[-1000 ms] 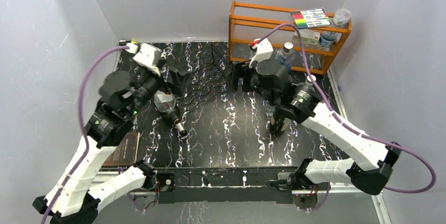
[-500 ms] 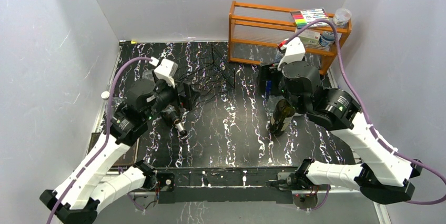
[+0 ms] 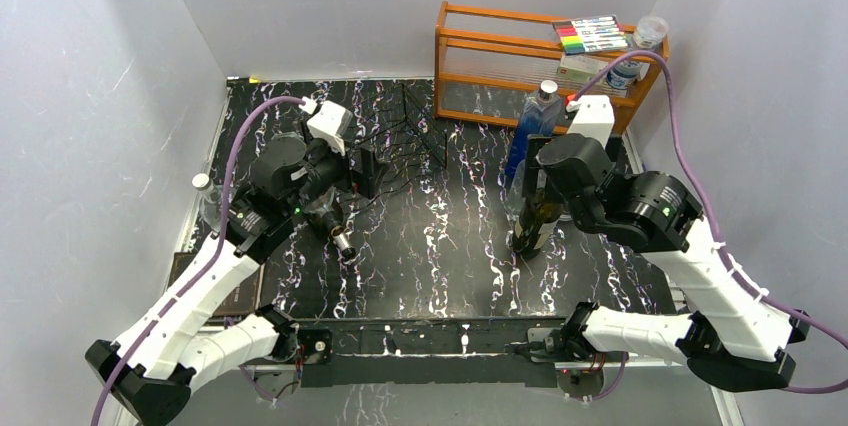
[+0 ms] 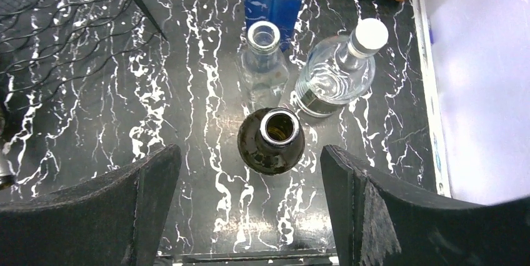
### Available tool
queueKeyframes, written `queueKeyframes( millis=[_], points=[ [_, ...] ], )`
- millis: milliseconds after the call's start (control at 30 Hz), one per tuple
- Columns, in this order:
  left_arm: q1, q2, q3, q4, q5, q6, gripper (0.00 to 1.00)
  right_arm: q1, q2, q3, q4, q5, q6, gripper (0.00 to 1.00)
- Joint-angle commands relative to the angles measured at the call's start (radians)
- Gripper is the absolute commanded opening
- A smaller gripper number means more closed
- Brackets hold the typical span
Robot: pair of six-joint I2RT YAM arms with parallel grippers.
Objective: Put the wine bottle on the wine rack
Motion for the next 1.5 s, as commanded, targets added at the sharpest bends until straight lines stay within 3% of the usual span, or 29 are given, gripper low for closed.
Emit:
queueKeyframes(
  millis=[0, 133, 300, 600, 667, 733, 800, 900, 1033, 1100, 1200, 1333, 1467],
  points=[
    [0.006, -0.001, 0.005, 0.059, 0.044, -0.017, 0.98, -0.003, 0.011, 0.001, -0.035, 0.075, 0.080, 0.93],
    [0.006, -0.002, -0.004, 0.070, 0.061, -0.019, 0.98, -0.026, 0.026, -0.057, 0.017, 0.055, 0.054, 0.92],
    [0.006, -0.011, -0.010, 0.073, 0.086, -0.019, 0.98, -0.137, 0.031, -0.183, 0.195, -0.116, -0.009, 0.82],
    [0.006, -0.033, -0.017, 0.037, 0.056, -0.007, 0.98, -0.303, 0.023, -0.236, 0.243, -0.119, -0.012, 0.72],
    [0.006, -0.029, -0.019, 0.045, 0.054, -0.006, 0.98, -0.313, 0.018, -0.243, 0.261, -0.140, -0.025, 0.64],
    [0.006, -0.018, -0.016, 0.051, 0.058, -0.007, 0.98, -0.313, 0.016, -0.243, 0.270, -0.171, -0.044, 0.48],
    [0.006, -0.008, -0.009, 0.054, 0.060, -0.007, 0.98, -0.313, 0.021, -0.220, 0.254, -0.208, -0.075, 0.42],
    [0.006, 0.007, -0.004, 0.056, 0.068, -0.006, 0.98, -0.313, 0.037, -0.178, 0.182, -0.226, -0.114, 0.44],
    [0.006, 0.032, -0.007, 0.077, 0.075, -0.011, 0.98, -0.313, 0.033, -0.201, 0.129, -0.232, -0.110, 0.57],
    [0.006, 0.043, -0.006, 0.094, 0.080, -0.027, 0.98, -0.314, 0.021, -0.223, 0.130, -0.233, -0.105, 0.57],
    [0.006, 0.056, -0.006, 0.120, 0.099, -0.042, 0.98, -0.313, 0.010, -0.228, 0.138, -0.249, -0.106, 0.40],
    [0.006, 0.069, -0.010, 0.142, 0.144, -0.042, 0.98, -0.314, 0.019, -0.205, 0.153, -0.276, -0.136, 0.02],
    [0.006, 0.100, -0.011, 0.144, 0.250, -0.035, 0.98, -0.314, 0.029, -0.163, 0.196, -0.383, -0.186, 0.00]
  ],
)
